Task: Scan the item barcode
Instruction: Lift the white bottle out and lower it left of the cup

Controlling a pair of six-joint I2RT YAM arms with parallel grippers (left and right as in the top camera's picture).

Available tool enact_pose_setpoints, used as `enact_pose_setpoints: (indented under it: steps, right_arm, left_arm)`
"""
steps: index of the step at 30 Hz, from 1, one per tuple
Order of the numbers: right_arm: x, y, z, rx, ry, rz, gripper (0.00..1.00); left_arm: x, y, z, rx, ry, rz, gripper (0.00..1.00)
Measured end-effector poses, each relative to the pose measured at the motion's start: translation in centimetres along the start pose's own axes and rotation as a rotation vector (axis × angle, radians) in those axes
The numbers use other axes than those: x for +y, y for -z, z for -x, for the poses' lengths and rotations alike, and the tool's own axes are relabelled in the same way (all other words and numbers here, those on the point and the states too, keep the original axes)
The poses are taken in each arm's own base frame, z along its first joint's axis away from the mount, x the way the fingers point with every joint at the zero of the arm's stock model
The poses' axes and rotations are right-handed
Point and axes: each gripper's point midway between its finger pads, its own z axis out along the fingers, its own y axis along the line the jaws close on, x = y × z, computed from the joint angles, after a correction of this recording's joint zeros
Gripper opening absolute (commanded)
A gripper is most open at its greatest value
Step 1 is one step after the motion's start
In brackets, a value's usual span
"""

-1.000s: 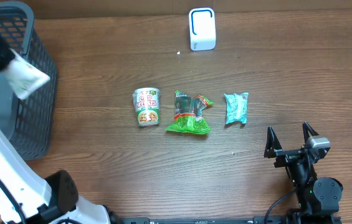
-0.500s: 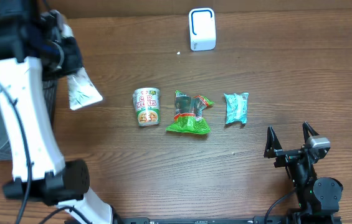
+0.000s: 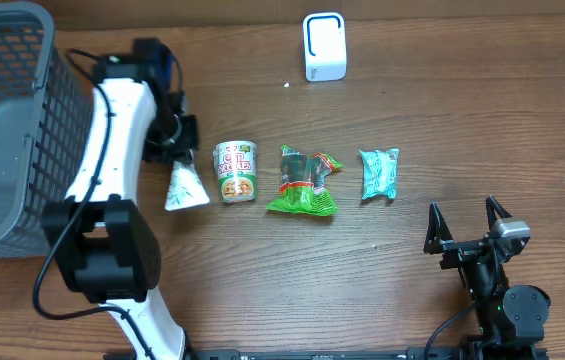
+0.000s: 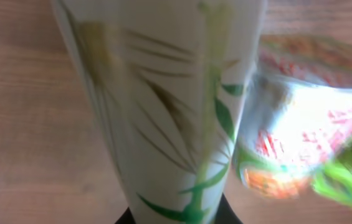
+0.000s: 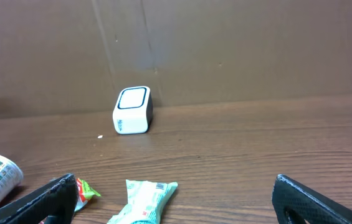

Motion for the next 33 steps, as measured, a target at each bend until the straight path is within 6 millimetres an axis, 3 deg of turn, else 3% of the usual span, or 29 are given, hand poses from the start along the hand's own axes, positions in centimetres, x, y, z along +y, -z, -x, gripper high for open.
enact_pose_setpoints:
  steps: [6, 9, 11, 17, 27, 33]
  right_arm:
    - [0.0, 0.0, 0.0, 0.000, 0.000, 0.000, 1.00]
    - [0.0, 0.0, 0.0, 0.000, 0.000, 0.000, 1.00]
    - [0.0, 0.0, 0.0, 0.000, 0.000, 0.000, 1.00]
    - [0.0, 0.0, 0.0, 0.001, 0.000, 0.000, 1.00]
    - [0.0, 0.0, 0.0, 0.000, 0.000, 0.000, 1.00]
    - [0.0, 0.0, 0.0, 0.000, 0.000, 0.000, 1.00]
  left_arm:
    - [0.7, -5.7, 1.2, -0.073, -0.016, 0.056, 0.04]
    - [0.7, -8.1, 2.3, -0.147, -0.038, 0.052, 0.04]
    - [0.6, -9.2, 2.1, -0.154, -0.064, 0.046, 0.04]
    - [-0.1, -9.1, 2.2, -0.188, -0.132, 0.042, 0.04]
    - [-5.4, -9.1, 1.5, -0.208, -0.281, 0.025, 0.04]
    - [-5.9, -9.2, 1.4, -0.208, -0.241, 0.008, 0.05]
